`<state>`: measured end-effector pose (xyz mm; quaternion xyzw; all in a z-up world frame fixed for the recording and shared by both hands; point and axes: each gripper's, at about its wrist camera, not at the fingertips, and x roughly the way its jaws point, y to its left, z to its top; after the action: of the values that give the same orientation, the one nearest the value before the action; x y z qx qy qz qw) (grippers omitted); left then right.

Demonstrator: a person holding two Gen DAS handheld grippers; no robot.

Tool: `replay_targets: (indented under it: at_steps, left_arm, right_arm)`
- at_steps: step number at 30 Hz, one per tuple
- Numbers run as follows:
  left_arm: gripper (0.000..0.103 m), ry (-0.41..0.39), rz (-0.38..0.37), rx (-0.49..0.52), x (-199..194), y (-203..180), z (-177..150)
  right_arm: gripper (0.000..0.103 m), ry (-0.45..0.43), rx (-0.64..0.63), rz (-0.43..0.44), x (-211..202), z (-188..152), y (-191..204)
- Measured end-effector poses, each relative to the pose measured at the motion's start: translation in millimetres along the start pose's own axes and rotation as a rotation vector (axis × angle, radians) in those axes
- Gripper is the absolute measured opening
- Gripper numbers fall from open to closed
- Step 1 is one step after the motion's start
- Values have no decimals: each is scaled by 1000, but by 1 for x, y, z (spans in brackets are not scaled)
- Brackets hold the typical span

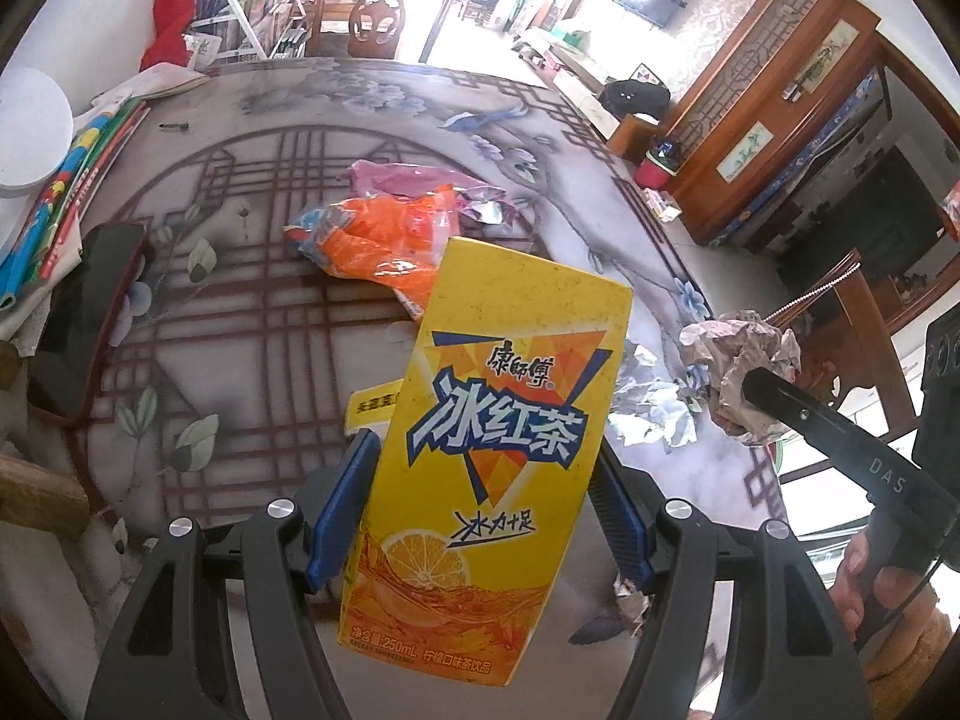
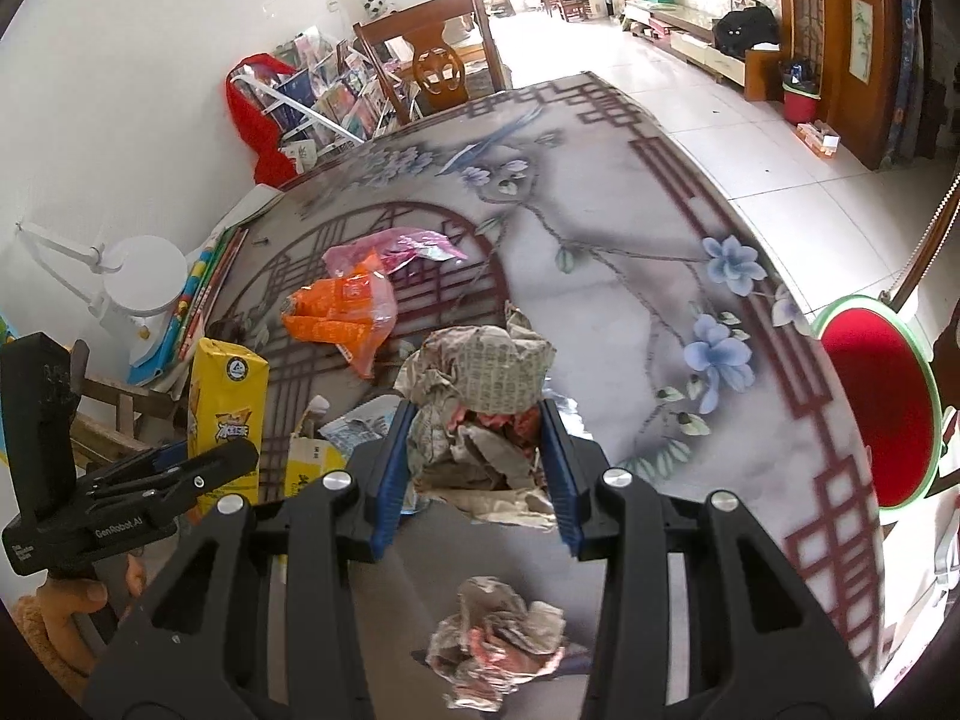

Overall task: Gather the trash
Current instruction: 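Carry the tea carton and newspaper wad over the red bin with both tools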

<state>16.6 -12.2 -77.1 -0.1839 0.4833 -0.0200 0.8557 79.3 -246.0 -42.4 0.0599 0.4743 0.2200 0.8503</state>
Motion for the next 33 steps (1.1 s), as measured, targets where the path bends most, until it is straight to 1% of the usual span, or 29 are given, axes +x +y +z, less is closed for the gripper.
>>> replay_targets:
  at_steps: [13,23,33]
  left_arm:
    - [65,-24,12,-3,12,-57,7]
    - [65,-24,11,16,31,-108,14]
    - [65,-16,-15,81,49,-164,23]
  right_arm:
    - [40,10,-20,33,-7,13,-45]
    - [40,1,14,17,-21,22,-103]
    - [40,-24,76,-18,-40,22,-164]
